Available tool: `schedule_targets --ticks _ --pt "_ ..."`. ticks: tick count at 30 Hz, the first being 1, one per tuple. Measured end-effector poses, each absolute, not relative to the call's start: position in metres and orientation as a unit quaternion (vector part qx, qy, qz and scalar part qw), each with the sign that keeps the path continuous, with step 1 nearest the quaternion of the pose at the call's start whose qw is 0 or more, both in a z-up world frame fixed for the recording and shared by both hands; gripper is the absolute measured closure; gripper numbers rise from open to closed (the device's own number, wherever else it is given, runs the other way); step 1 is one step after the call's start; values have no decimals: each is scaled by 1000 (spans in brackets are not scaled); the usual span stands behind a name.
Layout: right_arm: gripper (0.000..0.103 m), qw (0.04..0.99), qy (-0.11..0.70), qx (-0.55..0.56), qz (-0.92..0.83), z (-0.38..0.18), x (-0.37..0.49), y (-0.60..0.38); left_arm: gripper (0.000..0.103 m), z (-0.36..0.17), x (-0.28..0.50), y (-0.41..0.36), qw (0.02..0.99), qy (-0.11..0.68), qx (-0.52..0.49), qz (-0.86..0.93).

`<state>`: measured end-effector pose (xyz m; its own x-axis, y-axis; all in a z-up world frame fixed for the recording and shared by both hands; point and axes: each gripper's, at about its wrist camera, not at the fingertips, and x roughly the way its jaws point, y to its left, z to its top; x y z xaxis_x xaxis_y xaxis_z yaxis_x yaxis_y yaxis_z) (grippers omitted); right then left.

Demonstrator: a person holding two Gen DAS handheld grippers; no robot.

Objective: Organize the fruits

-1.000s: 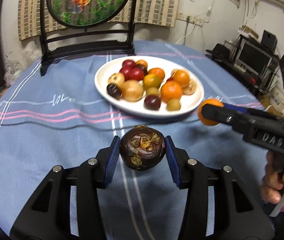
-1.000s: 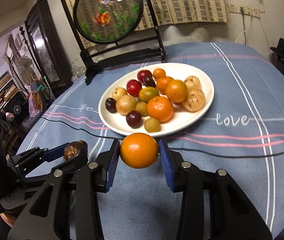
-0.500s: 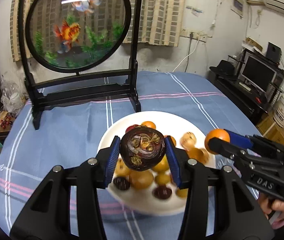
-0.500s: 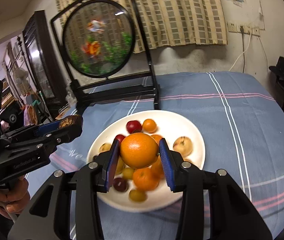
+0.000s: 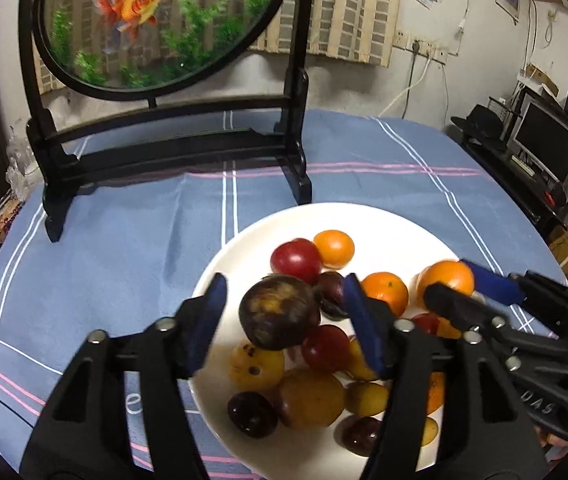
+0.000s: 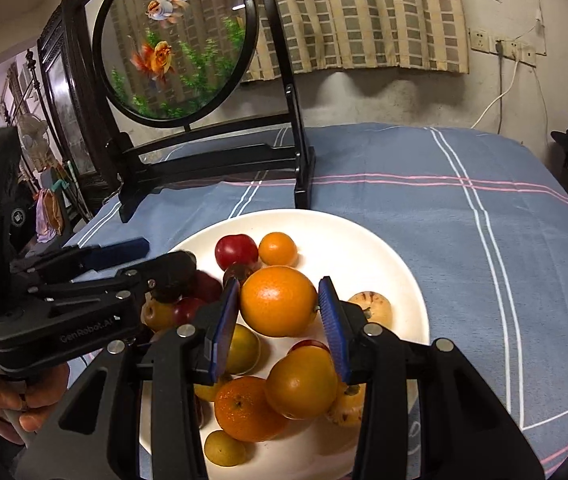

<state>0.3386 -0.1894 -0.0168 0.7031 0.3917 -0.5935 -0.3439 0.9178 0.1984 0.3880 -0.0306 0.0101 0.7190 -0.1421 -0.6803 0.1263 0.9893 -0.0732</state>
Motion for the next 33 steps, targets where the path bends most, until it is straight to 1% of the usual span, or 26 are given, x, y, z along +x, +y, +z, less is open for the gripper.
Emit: schedule_targets --ticks 1,2,4,9,11,12,13,14,17,25,33 --pt "55 922 329 37 200 -17 338 -190 31 13 386 -30 929 364 -8 -70" --pt "52 923 328 38 200 -15 336 -191 28 16 383 -29 930 362 -5 -66" --pt "41 924 321 42 201 -10 329 -195 19 23 373 -28 935 351 4 -54" --pt "36 929 301 35 212 16 290 -204 8 52 328 -28 946 319 14 -46" --pt "35 929 298 33 218 24 271 -207 6 64 301 -30 950 306 25 -50" --pt "28 929 298 31 219 29 257 -208 3 70 288 -31 952 299 32 -49" --pt "4 929 296 27 220 33 244 -209 2 74 277 -32 954 294 36 -48" --pt "1 933 285 23 220 37 230 -211 2 77 264 -33 955 289 41 -45" --pt "1 941 262 -6 216 43 192 -211 2 86 218 -34 955 288 51 -48" --pt "1 935 291 -44 197 36 114 -212 2 82 128 -32 955 286 60 -41" --pt "1 937 295 -44 184 27 79 -224 2 74 95 -32 952 297 51 -49"
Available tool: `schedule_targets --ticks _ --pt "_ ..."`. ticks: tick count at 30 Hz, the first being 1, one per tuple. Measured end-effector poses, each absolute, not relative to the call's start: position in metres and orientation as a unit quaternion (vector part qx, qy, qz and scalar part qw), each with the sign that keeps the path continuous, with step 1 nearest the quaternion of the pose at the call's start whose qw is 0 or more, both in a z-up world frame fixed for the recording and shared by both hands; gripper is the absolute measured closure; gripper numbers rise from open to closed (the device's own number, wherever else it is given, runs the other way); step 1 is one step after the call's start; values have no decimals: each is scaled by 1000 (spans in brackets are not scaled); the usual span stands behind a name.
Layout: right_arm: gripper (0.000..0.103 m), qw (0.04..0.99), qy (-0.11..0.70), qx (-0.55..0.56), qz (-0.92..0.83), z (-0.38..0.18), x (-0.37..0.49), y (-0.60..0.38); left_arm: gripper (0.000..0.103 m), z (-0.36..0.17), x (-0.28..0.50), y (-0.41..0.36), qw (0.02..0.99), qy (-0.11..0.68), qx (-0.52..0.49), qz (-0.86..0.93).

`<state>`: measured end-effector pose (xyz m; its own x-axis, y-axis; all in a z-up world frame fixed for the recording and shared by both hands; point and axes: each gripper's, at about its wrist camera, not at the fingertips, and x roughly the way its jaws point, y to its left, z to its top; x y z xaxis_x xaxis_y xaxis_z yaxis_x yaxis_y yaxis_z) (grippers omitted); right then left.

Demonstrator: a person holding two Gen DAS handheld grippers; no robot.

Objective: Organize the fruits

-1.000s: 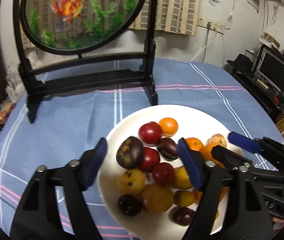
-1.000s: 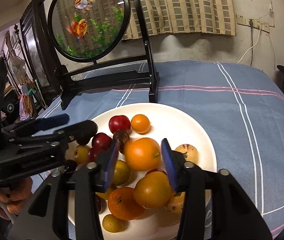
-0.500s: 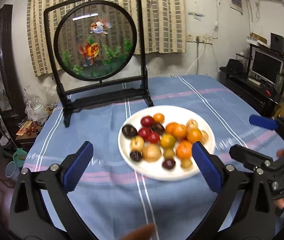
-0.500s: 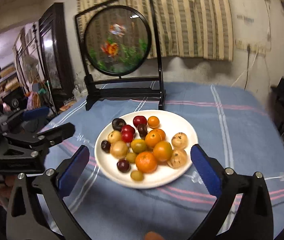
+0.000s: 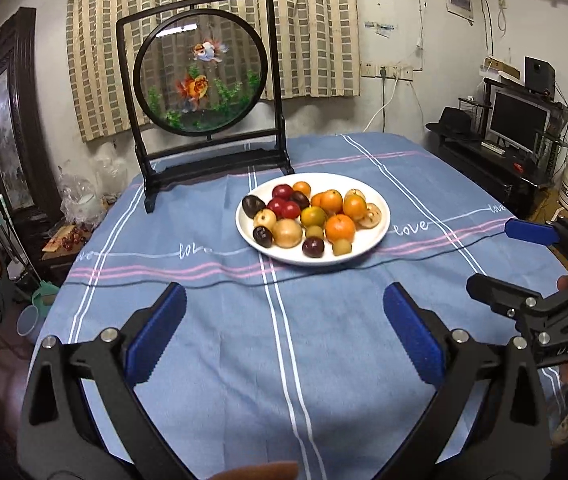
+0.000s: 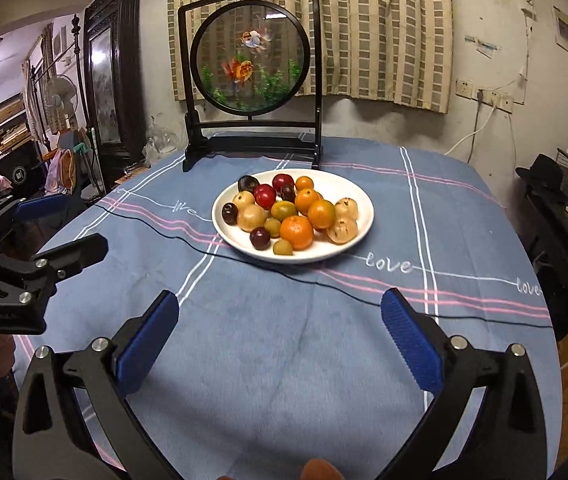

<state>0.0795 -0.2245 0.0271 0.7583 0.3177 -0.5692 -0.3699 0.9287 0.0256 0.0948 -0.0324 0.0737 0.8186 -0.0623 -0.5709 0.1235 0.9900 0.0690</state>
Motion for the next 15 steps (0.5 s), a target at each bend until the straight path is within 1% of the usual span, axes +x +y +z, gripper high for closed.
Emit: schedule_targets --ticks 15 --pt "1 935 303 -47 177 21 69 -226 2 68 89 -35 947 313 44 -51"
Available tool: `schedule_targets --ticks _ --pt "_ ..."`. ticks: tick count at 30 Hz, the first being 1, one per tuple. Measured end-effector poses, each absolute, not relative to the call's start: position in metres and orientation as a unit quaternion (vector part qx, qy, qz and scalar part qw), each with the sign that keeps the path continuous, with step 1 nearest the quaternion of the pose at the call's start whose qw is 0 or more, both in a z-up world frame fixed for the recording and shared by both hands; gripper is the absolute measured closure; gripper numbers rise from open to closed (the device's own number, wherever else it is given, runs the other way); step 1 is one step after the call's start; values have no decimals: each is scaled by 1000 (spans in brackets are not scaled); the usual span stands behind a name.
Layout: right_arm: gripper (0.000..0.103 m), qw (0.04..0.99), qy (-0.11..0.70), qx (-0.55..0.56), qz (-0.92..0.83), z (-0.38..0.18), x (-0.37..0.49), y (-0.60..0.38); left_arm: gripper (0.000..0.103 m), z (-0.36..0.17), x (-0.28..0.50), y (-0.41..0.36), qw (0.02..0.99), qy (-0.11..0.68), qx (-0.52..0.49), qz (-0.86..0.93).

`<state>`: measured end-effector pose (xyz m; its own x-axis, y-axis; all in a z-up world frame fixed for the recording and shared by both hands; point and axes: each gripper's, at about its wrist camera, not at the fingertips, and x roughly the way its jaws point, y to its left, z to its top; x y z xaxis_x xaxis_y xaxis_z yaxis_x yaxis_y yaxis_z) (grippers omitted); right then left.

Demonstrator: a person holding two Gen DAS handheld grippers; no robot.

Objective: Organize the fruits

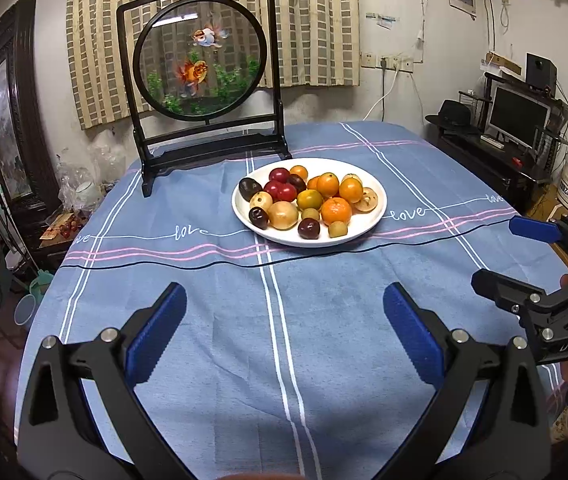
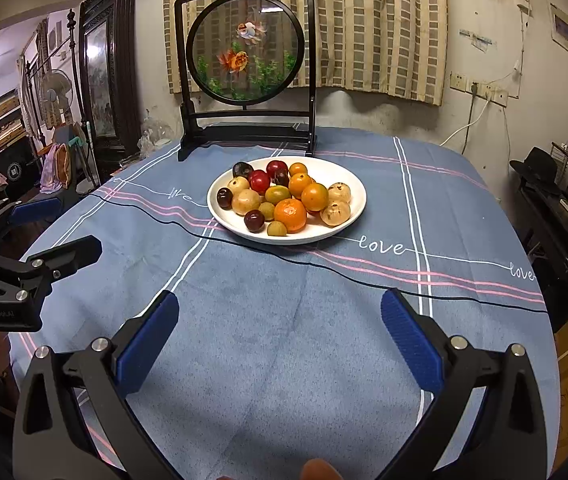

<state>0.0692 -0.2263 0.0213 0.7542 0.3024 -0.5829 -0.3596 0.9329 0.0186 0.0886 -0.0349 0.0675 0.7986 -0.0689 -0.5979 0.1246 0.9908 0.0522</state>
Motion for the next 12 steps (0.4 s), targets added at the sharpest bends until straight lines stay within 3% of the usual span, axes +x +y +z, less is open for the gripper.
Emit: schedule_targets --ticks 12 --pt "1 934 306 -43 179 21 71 -227 3 64 91 -35 947 314 39 -52"
